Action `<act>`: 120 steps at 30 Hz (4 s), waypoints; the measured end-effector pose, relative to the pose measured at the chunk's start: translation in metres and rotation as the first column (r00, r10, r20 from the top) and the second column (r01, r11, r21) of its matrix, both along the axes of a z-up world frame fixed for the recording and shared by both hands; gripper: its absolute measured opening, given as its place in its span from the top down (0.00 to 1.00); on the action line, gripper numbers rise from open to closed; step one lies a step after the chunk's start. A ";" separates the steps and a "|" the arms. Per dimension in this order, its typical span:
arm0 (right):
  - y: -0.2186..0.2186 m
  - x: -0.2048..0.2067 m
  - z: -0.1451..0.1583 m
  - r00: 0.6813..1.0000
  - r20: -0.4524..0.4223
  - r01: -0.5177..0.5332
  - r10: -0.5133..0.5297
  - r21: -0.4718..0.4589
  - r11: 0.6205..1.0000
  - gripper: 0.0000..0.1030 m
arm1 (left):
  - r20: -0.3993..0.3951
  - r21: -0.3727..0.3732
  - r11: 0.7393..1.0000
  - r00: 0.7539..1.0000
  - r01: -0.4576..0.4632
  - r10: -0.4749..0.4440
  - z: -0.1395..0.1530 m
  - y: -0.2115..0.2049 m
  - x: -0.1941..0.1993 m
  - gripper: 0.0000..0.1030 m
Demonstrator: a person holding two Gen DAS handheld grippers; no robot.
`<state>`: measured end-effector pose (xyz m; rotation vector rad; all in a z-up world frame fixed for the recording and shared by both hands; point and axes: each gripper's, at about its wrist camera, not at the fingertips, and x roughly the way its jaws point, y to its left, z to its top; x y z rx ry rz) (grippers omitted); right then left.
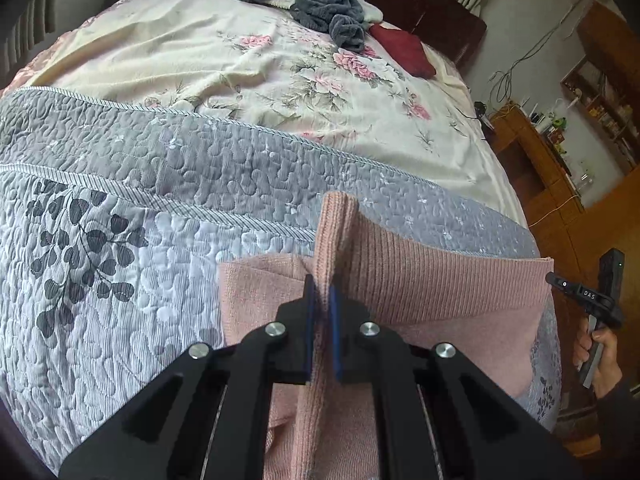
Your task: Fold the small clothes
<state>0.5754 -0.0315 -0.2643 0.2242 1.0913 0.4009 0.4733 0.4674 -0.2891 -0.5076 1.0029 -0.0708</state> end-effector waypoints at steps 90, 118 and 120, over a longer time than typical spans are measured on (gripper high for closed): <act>0.242 -0.320 -0.068 0.774 0.163 -0.450 0.613 -0.539 0.712 0.24 | -0.237 -0.445 0.896 0.965 -0.002 -0.116 -0.118 0.072 -0.018 0.28; 0.391 -0.307 -0.115 0.745 0.255 -0.338 0.617 -0.653 0.678 0.84 | -0.385 -0.412 0.911 0.902 0.019 -0.193 -0.141 0.046 0.071 0.79; 0.385 -0.306 -0.100 0.761 0.274 -0.329 0.588 -0.618 0.714 0.86 | -0.380 -0.394 0.919 0.906 0.025 -0.188 -0.126 0.041 0.072 0.80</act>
